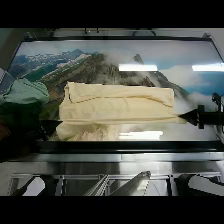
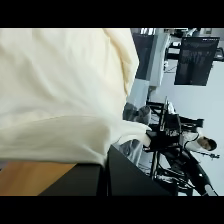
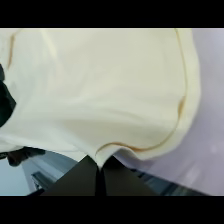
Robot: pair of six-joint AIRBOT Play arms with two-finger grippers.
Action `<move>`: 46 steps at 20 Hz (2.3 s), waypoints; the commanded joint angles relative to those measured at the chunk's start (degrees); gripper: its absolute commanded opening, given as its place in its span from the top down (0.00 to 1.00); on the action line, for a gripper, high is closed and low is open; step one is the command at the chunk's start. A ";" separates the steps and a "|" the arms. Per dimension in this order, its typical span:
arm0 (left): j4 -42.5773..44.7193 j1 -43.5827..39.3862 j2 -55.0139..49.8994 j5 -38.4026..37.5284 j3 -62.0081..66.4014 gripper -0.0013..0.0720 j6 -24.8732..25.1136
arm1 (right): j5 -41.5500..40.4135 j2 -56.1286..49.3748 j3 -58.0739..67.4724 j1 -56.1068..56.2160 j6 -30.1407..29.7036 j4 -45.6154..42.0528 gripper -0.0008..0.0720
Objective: Fold the shirts.
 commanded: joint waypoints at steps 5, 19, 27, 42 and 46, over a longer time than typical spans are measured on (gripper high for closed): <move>-4.57 -13.31 -18.05 5.62 23.82 0.95 2.25 | -21.55 -1.29 0.26 10.19 -4.04 10.88 0.96; -2.58 -22.84 -59.63 -2.05 70.73 0.62 -7.74 | -31.71 -12.37 0.94 14.19 -24.74 27.80 0.96; -2.60 -19.91 -62.14 -13.62 87.86 0.24 -17.66 | -27.65 -9.38 6.91 9.51 -12.68 3.69 0.25; 21.33 -49.09 -62.20 0.81 92.02 0.99 -25.03 | -29.07 -16.13 8.11 20.17 -5.99 12.66 0.96; 38.01 -58.45 -62.49 8.87 92.04 0.97 -32.17 | -24.09 -14.45 8.70 17.81 -6.03 13.79 0.96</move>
